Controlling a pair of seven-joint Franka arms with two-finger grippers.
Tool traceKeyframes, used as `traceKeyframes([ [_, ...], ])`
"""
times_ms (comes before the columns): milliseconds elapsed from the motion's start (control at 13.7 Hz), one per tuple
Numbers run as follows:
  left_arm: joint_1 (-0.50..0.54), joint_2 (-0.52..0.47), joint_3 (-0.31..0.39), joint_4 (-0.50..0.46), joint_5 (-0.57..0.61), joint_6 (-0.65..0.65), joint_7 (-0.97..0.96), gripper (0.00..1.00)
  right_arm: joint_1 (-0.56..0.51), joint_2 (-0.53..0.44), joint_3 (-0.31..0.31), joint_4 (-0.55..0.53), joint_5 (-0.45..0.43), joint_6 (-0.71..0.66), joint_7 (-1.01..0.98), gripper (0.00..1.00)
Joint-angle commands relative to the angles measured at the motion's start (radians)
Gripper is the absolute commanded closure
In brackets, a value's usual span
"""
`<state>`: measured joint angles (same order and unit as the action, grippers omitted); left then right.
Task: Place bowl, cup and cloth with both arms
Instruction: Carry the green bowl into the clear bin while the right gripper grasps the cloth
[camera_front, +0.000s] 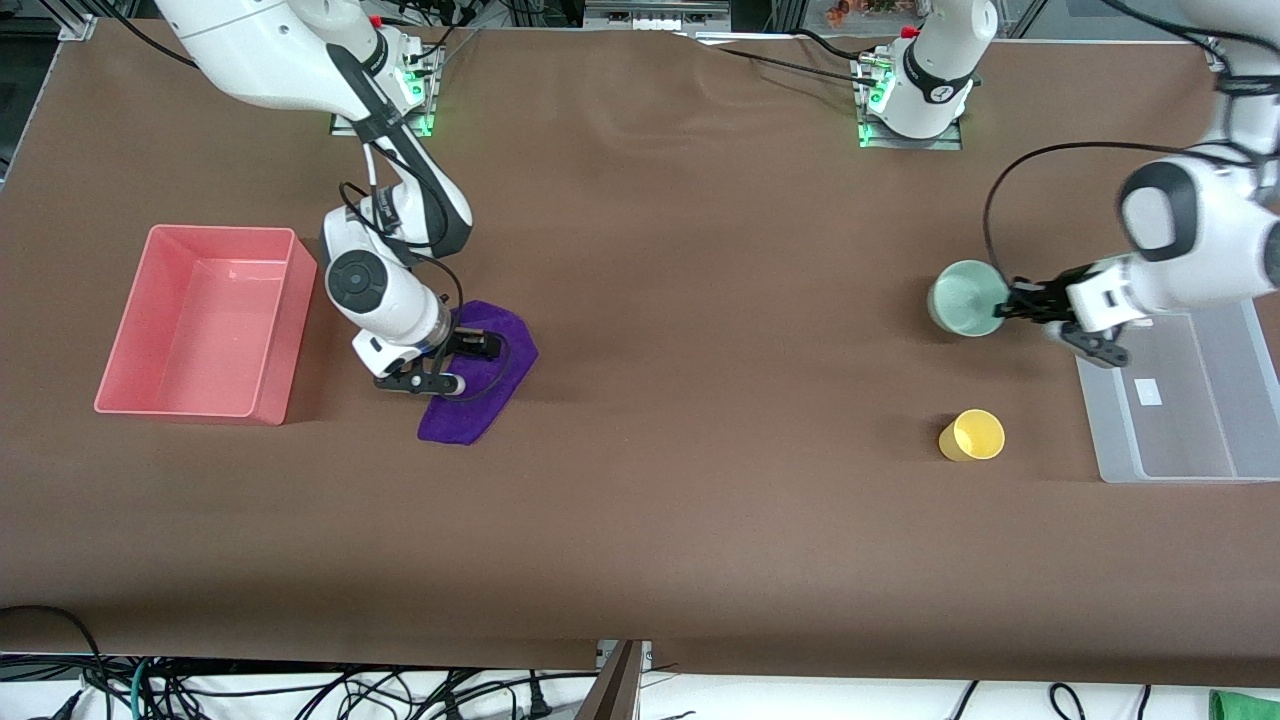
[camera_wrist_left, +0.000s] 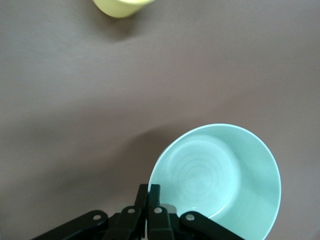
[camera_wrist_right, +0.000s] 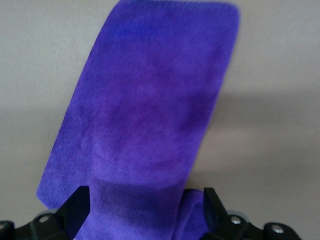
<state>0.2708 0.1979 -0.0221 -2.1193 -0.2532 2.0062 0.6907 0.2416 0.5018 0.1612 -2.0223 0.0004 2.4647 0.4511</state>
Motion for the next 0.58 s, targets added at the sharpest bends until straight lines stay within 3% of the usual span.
traceKeyframes([
  [0,0.06,0.011,-0.002,0.209,0.107,-0.205,-0.007,1.0,0.018,0.015,-0.002,-0.007,-0.002,0.026,0.02,0.0],
  [146,0.099,0.052,-0.002,0.377,0.17,-0.32,0.001,1.0,0.022,0.018,-0.002,-0.007,-0.002,0.025,0.02,0.05],
  [292,0.139,0.132,-0.004,0.551,0.236,-0.377,0.019,1.0,0.022,0.023,-0.002,-0.009,-0.002,0.017,0.018,0.54],
  [438,0.16,0.214,-0.002,0.675,0.268,-0.379,0.071,1.0,0.022,0.024,-0.002,-0.007,-0.002,0.002,0.018,0.94],
  [511,0.168,0.257,-0.001,0.726,0.294,-0.377,0.094,1.0,0.022,0.026,-0.002,-0.006,-0.002,-0.007,0.018,1.0],
])
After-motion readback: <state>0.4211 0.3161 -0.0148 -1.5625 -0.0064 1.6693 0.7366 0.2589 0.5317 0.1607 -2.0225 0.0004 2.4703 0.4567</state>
